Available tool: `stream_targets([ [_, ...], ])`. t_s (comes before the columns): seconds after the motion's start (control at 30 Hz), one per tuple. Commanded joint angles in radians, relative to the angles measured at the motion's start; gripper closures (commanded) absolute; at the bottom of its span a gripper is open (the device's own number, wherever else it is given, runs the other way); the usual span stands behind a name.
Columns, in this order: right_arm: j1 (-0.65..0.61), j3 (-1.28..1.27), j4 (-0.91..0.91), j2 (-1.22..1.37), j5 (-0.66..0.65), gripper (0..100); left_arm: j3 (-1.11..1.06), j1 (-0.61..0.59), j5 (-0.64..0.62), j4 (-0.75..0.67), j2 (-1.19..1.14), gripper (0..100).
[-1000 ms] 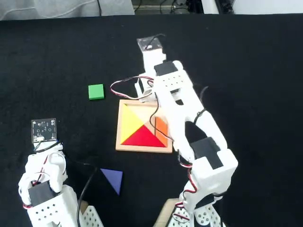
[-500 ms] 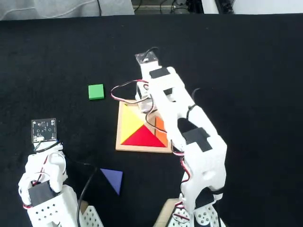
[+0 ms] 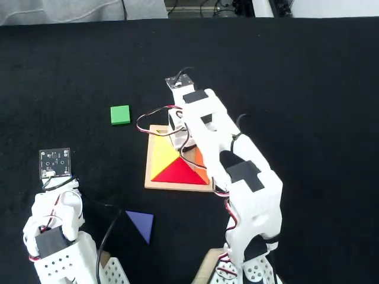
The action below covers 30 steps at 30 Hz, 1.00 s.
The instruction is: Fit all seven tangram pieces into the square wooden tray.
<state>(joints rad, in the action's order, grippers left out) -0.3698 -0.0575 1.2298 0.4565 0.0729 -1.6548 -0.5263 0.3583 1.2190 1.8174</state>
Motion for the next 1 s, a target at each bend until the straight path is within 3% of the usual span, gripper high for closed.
stream_targets([
  [0.0,-0.015,0.039,0.020,-0.101,-0.008,98.8,0.007,0.015,0.006,-0.002,0.008,97],
  [0.3,0.087,-0.042,0.097,-0.579,-0.015,98.8,0.007,0.002,0.002,-0.060,0.008,97],
  [0.47,0.172,-0.361,-0.129,-0.766,-0.020,98.8,-0.012,0.004,0.002,-0.095,0.008,97],
  [0.57,0.204,-0.538,-0.318,-0.817,-0.130,98.7,-0.013,0.013,0.000,-0.094,0.008,97],
  [0.67,0.207,-0.595,-0.374,-0.822,-0.219,98.7,-0.013,0.028,0.000,-0.092,0.008,97],
  [0.77,0.233,-0.595,-0.373,-0.822,-0.186,98.7,0.004,0.073,0.029,-0.095,0.008,95],
  [0.9,0.276,-0.595,-0.382,-0.809,-0.141,98.7,0.127,0.093,0.115,-0.086,0.008,83],
  [0.97,0.288,-0.593,-0.408,-0.779,-0.129,98.7,0.179,0.116,0.114,-0.115,0.006,82],
])
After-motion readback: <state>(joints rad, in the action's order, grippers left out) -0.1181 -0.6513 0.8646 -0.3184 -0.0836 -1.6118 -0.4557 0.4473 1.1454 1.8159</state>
